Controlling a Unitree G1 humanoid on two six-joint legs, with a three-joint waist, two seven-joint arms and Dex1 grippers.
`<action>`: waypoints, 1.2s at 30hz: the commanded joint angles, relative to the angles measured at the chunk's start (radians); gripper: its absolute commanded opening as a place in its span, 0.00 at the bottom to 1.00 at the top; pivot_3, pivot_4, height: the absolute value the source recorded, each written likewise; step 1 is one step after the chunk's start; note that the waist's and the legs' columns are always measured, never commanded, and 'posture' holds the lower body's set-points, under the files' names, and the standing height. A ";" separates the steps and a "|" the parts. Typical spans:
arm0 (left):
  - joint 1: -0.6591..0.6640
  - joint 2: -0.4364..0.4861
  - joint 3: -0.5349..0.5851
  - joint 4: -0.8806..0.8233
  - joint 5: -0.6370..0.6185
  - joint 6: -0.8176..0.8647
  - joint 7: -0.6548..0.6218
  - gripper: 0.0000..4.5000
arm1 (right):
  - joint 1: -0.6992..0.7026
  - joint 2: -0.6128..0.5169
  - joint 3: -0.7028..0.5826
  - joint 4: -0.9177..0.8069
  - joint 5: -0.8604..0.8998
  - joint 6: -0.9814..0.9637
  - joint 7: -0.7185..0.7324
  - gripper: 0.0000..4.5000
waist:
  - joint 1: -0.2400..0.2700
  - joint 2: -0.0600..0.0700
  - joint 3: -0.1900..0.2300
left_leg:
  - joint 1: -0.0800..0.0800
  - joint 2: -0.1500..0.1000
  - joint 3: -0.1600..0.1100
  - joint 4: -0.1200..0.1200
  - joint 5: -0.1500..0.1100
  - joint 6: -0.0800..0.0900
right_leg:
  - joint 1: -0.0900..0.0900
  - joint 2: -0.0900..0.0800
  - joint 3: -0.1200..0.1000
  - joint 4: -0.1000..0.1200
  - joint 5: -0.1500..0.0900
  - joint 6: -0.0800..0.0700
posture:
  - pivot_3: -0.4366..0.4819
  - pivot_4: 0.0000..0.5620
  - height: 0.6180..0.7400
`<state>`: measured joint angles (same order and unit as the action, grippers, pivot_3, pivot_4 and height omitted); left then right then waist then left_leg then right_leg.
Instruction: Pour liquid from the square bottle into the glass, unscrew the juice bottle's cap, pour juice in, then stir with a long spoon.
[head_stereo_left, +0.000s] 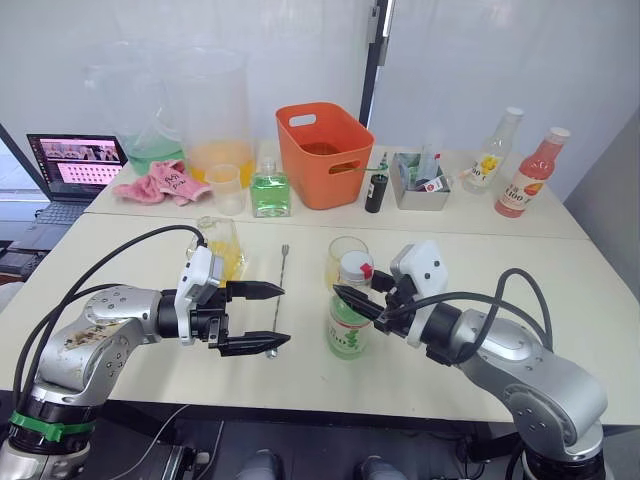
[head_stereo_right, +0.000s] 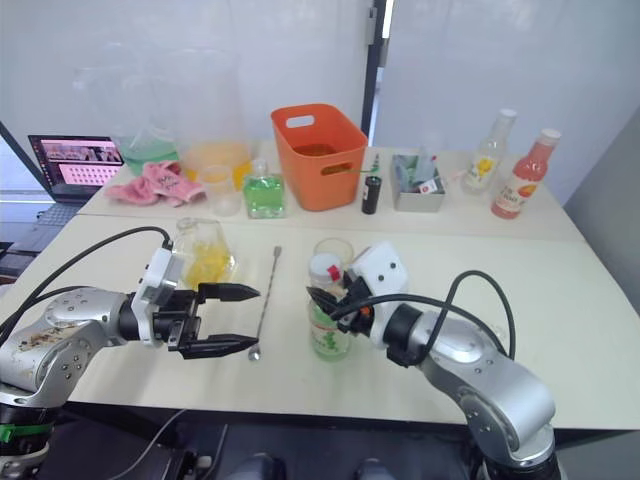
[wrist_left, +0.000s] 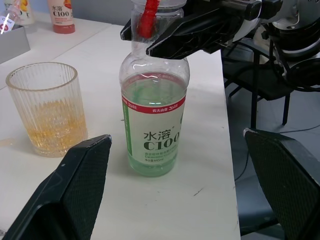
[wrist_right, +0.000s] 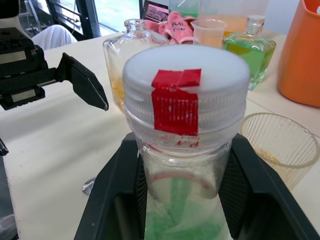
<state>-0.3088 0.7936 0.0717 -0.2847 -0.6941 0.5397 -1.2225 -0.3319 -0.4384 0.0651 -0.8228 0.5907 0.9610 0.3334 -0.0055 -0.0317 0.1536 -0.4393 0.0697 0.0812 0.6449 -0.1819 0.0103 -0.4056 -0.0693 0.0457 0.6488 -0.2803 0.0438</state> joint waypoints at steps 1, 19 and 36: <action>-0.019 0.004 0.008 -0.007 0.000 -0.019 -0.012 1.00 | 0.013 -0.028 0.036 -0.030 -0.029 -0.069 0.035 0.30 | -0.002 0.000 0.000 | 0.000 0.000 0.000 0.000 0.000 0.000 | 0.000 0.000 0.000 0.000 0.000 0.000 | 0.48 0.27 0.99; -0.029 -0.003 0.002 -0.006 0.000 -0.017 -0.013 1.00 | 0.033 -0.060 -0.009 0.107 0.021 -0.222 0.202 0.58 | -0.008 0.000 0.000 | 0.000 0.000 -0.001 0.000 0.000 0.000 | 0.001 0.000 0.000 0.000 0.000 0.000 | 0.48 0.27 0.99; -0.151 -0.086 -0.031 0.043 -0.029 0.051 0.044 1.00 | -0.006 -0.234 -0.262 0.155 0.332 -0.134 0.343 0.99 | 0.006 -0.001 0.000 | 0.000 0.000 -0.001 0.001 0.000 0.000 | 0.002 0.000 0.000 -0.001 0.000 0.000 | 0.48 0.27 0.99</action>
<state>-0.4322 0.7154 0.0436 -0.2394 -0.7074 0.5808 -1.1864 -0.3300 -0.6545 -0.1496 -0.6566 0.8601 0.8187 0.6474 0.0001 -0.0323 0.1534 -0.4391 0.0692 0.0805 0.6456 -0.1819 0.0104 -0.4038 -0.0694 0.0456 0.6481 -0.2803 0.0440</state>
